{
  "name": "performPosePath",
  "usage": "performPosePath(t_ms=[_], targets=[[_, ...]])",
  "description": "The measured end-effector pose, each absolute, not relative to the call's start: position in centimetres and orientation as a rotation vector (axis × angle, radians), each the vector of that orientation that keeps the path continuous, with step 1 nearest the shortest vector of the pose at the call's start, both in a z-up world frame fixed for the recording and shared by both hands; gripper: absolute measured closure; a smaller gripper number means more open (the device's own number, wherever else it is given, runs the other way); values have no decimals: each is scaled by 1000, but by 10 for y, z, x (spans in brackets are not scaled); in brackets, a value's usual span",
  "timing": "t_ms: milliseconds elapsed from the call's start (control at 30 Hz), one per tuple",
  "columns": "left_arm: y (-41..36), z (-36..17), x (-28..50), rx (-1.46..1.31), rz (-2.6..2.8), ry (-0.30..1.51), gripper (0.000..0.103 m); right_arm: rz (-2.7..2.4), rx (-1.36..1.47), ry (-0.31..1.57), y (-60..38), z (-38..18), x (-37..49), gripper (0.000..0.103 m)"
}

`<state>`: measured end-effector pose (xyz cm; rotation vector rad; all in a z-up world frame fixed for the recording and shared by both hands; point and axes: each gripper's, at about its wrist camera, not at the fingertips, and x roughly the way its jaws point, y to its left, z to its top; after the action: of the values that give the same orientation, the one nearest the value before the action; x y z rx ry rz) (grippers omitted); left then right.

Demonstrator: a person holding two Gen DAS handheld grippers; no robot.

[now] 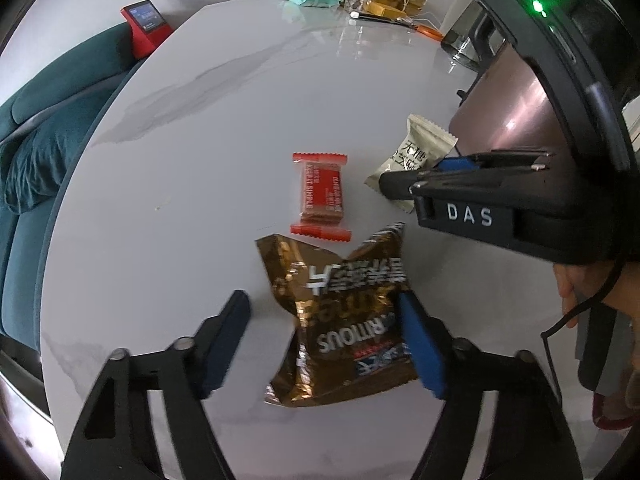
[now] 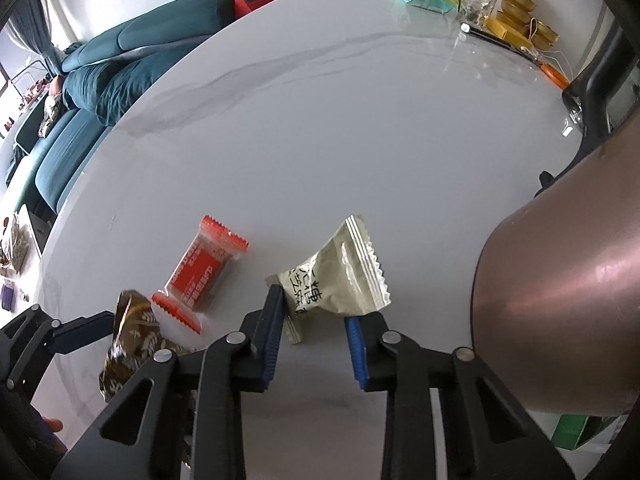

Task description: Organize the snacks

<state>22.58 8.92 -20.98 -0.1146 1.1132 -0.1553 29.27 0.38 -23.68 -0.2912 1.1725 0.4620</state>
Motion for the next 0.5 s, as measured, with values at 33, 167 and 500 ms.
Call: performPosePath(t_ms=[33,167,500], targets=[[88,-209,226,-122,-167,1113,47,464,-292,1170,2,-237,292,103],[84,-207,224,-116,-183,1111,55,476,-286,1159,-4,-237,289,103],[79,-199,221,-76,-182,1102,61,483,-288,1141,-15,-234,283,103]])
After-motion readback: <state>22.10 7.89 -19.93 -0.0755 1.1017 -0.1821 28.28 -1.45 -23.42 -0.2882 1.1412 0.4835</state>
